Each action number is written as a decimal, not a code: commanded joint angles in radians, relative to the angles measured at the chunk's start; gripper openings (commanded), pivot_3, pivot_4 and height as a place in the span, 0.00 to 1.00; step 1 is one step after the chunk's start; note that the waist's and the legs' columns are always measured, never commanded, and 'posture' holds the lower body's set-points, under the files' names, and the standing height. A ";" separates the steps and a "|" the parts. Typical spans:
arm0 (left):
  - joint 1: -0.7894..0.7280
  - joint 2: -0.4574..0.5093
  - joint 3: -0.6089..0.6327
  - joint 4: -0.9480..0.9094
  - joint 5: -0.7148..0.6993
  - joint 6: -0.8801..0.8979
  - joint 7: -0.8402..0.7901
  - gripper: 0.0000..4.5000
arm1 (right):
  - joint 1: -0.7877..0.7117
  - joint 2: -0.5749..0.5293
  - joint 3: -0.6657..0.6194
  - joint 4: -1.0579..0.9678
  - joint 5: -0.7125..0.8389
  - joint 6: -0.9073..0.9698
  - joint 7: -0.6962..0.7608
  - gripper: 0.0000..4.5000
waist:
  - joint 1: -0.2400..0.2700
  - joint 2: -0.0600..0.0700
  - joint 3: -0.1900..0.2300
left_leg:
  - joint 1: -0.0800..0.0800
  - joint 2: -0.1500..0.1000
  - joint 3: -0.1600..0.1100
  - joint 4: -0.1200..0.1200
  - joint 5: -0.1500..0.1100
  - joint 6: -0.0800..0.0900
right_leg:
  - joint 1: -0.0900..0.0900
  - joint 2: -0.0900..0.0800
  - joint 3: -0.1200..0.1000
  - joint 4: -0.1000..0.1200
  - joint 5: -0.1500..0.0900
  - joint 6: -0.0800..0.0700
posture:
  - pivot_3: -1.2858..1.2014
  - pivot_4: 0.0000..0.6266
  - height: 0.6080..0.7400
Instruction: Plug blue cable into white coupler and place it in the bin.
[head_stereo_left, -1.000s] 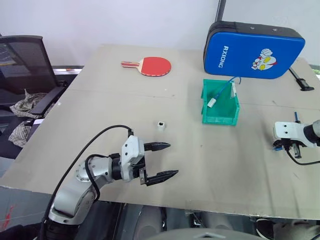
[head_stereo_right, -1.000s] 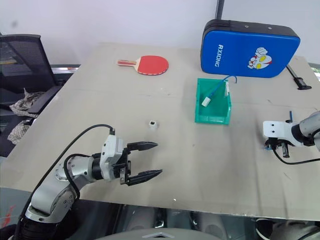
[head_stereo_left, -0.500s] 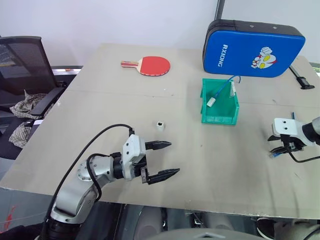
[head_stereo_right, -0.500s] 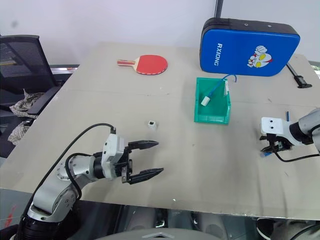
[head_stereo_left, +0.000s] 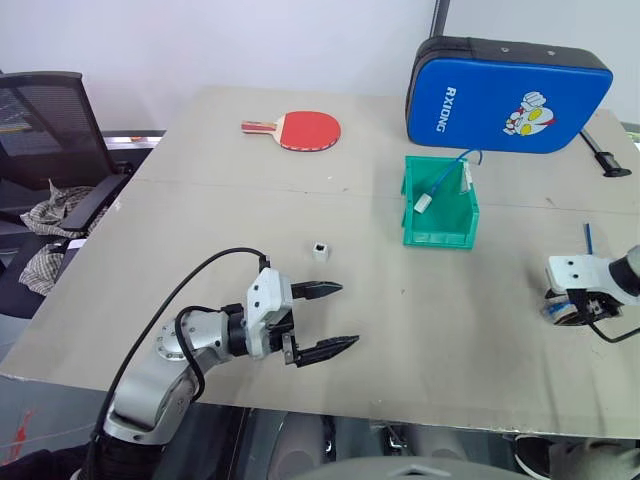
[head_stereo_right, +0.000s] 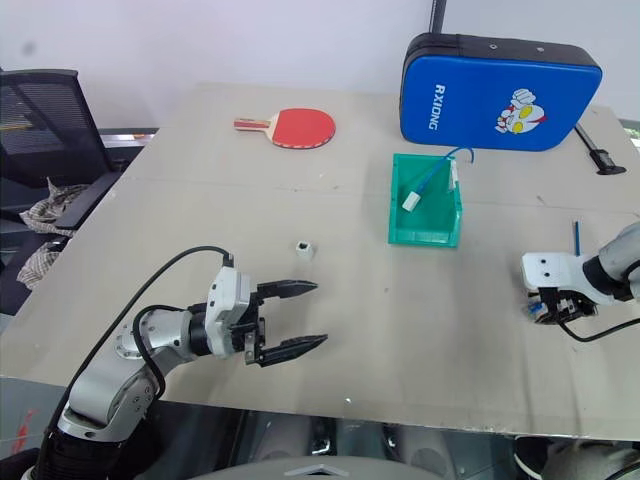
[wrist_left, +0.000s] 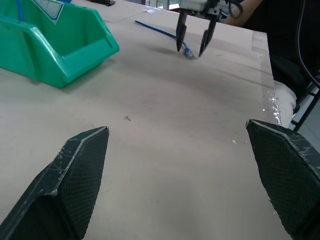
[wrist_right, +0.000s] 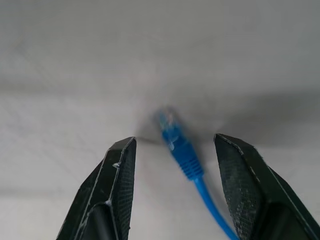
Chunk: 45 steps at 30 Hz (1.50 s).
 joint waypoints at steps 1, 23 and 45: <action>-0.010 0.004 0.005 -0.033 -0.003 -0.008 0.004 1.00 | -0.016 0.015 0.022 0.052 -0.045 -0.037 -0.014 0.18 | 0.001 -0.001 0.000 | 0.000 0.000 0.000 0.000 0.000 0.000 | 0.000 0.000 0.000 0.000 0.000 0.000 | 0.52 0.24 0.92; -0.151 0.020 -0.092 0.109 0.211 -0.041 0.038 1.00 | -0.092 0.497 0.212 -0.514 -0.032 0.599 -0.241 0.21 | -0.001 -0.007 -0.003 | -0.005 0.000 -0.002 -0.001 0.000 0.000 | -0.005 0.002 0.000 0.000 0.001 0.001 | 0.52 0.24 0.92; -0.562 -0.217 -0.331 0.521 0.371 -0.108 -0.039 1.00 | 0.878 0.707 -0.690 -1.081 0.428 0.327 -0.594 0.99 | 0.009 -0.004 -0.003 | -0.008 -0.002 -0.008 0.003 0.000 0.000 | -0.003 0.004 -0.004 0.002 0.000 0.005 | 0.52 0.24 0.92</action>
